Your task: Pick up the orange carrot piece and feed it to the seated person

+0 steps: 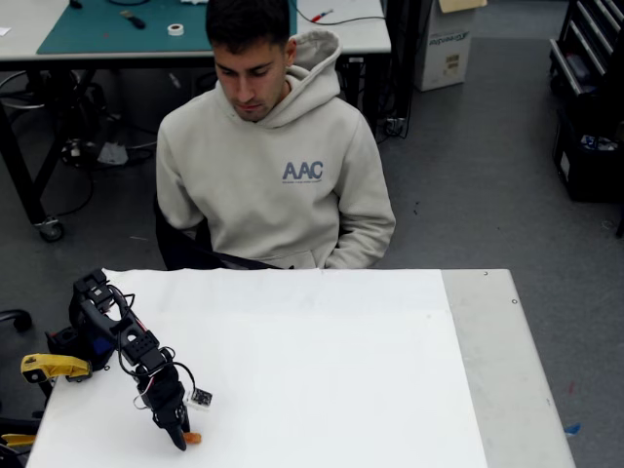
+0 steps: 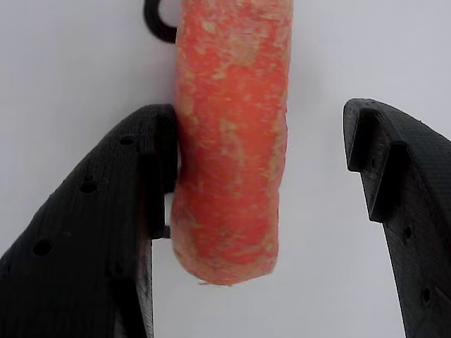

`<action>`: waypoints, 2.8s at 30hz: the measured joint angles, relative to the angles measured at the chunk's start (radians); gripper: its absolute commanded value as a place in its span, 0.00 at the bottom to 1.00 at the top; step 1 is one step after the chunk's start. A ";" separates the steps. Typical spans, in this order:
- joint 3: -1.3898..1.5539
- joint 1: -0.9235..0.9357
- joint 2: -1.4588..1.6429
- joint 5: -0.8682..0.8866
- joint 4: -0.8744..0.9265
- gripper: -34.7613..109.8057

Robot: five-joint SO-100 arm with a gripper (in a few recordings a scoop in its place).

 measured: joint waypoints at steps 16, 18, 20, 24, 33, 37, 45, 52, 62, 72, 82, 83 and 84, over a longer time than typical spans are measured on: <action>0.083 0.014 0.008 0.000 -0.018 0.22; 0.103 0.014 0.017 0.000 -0.018 0.22; 0.112 0.014 0.023 0.000 -0.018 0.22; 0.114 0.008 0.025 0.000 -0.018 0.22; 0.028 -0.060 0.034 -0.006 -0.006 0.22; -0.046 -0.092 0.061 -0.005 -0.012 0.22; -0.267 -0.262 0.098 -0.006 -0.014 0.22; -0.506 -0.399 0.098 -0.006 -0.014 0.22; -0.857 -0.658 0.098 -0.067 -0.014 0.22; -1.206 -0.908 -0.023 -0.417 -0.014 0.22; -1.686 -1.131 -0.393 -0.753 -0.014 0.22; -1.732 -1.147 -0.416 -0.769 -0.014 0.22; -1.764 -1.161 -0.433 -0.781 -0.014 0.22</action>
